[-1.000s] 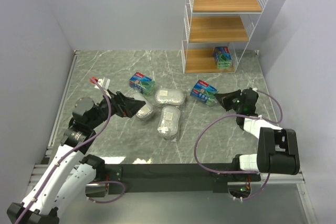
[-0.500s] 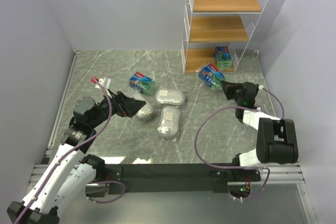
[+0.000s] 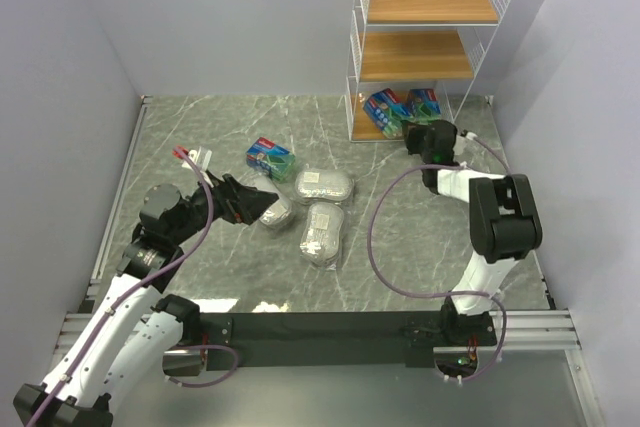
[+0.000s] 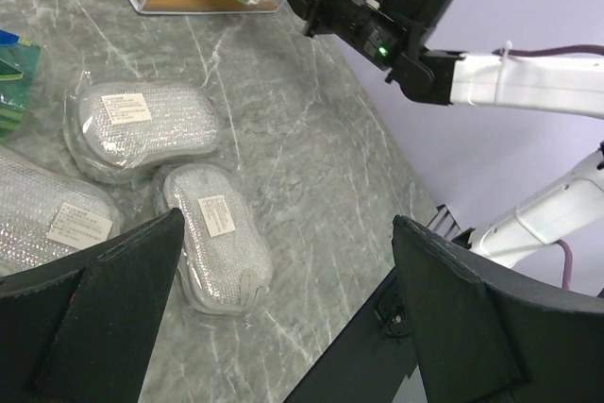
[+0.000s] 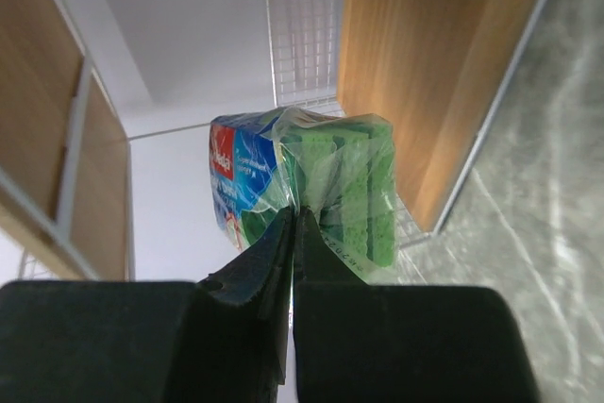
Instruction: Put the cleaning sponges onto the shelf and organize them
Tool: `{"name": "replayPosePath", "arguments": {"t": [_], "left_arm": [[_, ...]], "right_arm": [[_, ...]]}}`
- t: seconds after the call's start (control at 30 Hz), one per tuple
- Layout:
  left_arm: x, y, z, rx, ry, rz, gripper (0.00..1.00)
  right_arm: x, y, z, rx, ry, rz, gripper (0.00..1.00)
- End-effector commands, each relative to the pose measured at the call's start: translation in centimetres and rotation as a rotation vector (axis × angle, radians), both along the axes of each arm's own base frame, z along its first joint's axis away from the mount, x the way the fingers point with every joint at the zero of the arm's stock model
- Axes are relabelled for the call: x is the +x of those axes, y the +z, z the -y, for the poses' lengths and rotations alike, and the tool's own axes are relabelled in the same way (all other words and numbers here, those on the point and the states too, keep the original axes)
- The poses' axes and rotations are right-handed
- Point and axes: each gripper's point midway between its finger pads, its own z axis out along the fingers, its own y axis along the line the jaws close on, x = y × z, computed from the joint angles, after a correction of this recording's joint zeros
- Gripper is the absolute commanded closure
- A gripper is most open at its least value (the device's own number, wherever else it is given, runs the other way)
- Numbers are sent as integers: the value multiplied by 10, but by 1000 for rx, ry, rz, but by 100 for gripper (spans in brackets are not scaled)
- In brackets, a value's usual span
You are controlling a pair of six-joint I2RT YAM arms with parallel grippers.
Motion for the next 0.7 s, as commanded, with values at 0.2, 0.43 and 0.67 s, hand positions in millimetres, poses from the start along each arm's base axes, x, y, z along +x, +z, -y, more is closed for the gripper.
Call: {"name": "replayPosePath", "arguments": {"t": [0.2,0.43,0.67], "left_arm": [[-6,11,6,-28,-47,36,1],[-9,14,6,-36,-55,46,1],[-9,14,6,-29,-57,46,1]], "right_arm": [[37,15,-18,-30,-154,-16,100],[36,1,-25,-73,-292,-91,100],[45,-27,-30,0,-306,-84,100]]}}
